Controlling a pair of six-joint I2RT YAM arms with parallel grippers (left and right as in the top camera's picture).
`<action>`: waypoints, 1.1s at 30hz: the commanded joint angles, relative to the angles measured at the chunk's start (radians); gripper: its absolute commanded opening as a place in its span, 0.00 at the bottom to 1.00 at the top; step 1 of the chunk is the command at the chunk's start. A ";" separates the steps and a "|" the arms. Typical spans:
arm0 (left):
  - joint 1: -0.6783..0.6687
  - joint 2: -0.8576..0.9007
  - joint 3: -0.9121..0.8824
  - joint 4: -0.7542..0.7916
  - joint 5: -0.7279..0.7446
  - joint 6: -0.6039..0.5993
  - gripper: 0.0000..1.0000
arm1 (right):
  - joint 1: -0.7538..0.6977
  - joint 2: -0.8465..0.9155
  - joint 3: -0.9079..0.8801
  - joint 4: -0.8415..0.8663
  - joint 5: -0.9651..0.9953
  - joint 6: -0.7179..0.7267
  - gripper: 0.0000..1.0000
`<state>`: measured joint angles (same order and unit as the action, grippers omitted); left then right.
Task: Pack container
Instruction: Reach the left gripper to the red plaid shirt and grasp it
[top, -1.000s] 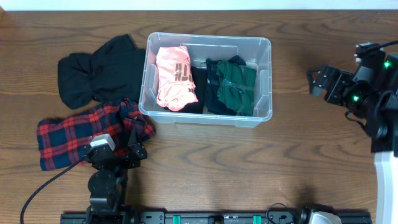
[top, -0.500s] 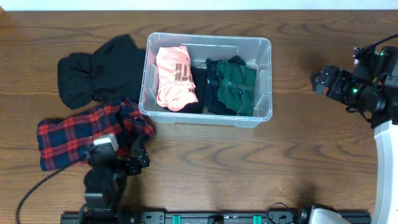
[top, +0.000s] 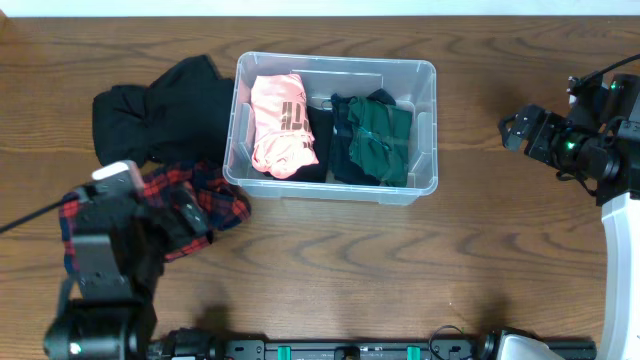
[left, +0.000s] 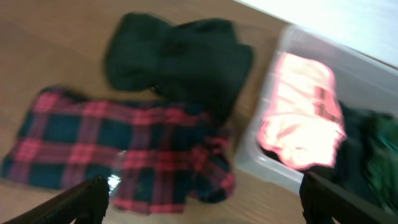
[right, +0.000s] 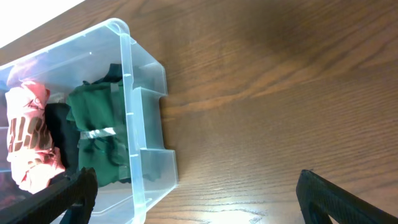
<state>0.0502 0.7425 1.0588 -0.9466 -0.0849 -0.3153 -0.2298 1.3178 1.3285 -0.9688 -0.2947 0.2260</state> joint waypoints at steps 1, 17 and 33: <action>0.132 0.067 0.063 -0.043 -0.034 -0.101 0.98 | -0.005 0.001 0.003 -0.001 0.000 -0.011 0.99; 0.991 0.653 0.069 -0.012 0.639 -0.058 0.98 | -0.005 0.001 0.003 -0.001 0.000 -0.011 0.99; 1.073 1.168 0.069 0.114 0.735 0.124 0.98 | -0.005 0.001 0.003 -0.001 0.000 -0.011 0.99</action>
<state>1.1469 1.8915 1.1133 -0.8467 0.6300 -0.2333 -0.2298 1.3182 1.3285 -0.9688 -0.2947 0.2260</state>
